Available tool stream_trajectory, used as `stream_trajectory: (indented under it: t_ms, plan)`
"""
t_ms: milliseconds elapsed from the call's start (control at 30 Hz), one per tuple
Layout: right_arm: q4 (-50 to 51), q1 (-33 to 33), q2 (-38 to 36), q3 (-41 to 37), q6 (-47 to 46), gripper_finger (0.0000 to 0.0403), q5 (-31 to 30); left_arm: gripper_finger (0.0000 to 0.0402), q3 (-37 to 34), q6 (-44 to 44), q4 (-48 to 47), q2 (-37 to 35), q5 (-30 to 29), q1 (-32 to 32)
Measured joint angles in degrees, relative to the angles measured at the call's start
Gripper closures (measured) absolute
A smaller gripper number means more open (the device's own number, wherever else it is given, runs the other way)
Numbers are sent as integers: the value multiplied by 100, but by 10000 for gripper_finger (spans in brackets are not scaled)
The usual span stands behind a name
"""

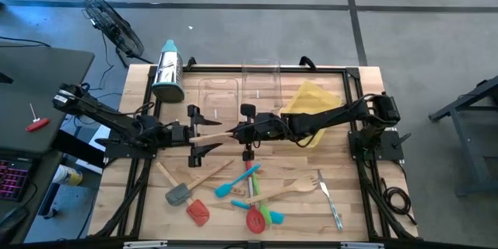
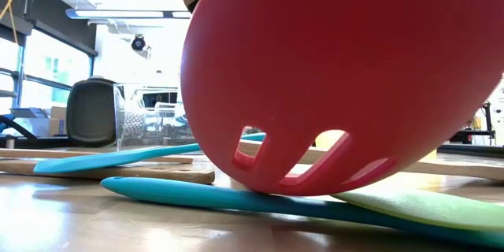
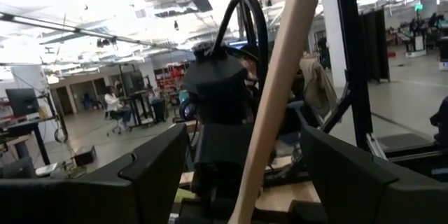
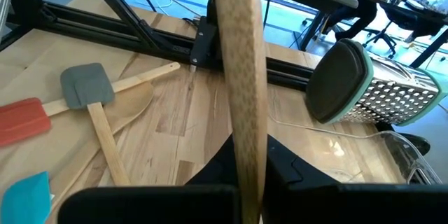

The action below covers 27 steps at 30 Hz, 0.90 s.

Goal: Pick & Place Kitchen Items
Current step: Put the top wooden spork into left transparent bin

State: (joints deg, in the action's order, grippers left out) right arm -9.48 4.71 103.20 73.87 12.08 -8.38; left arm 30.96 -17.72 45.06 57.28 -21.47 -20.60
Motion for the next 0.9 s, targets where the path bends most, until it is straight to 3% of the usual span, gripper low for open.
stream_trajectory:
  t_ms: [667,900]
  plan:
    - [27,-79,0,0,-42,398,120,127,11,-197,20,0,-18,0]
    - [27,-76,0,0,-35,398,122,176,11,-452,13,0,-33,0]
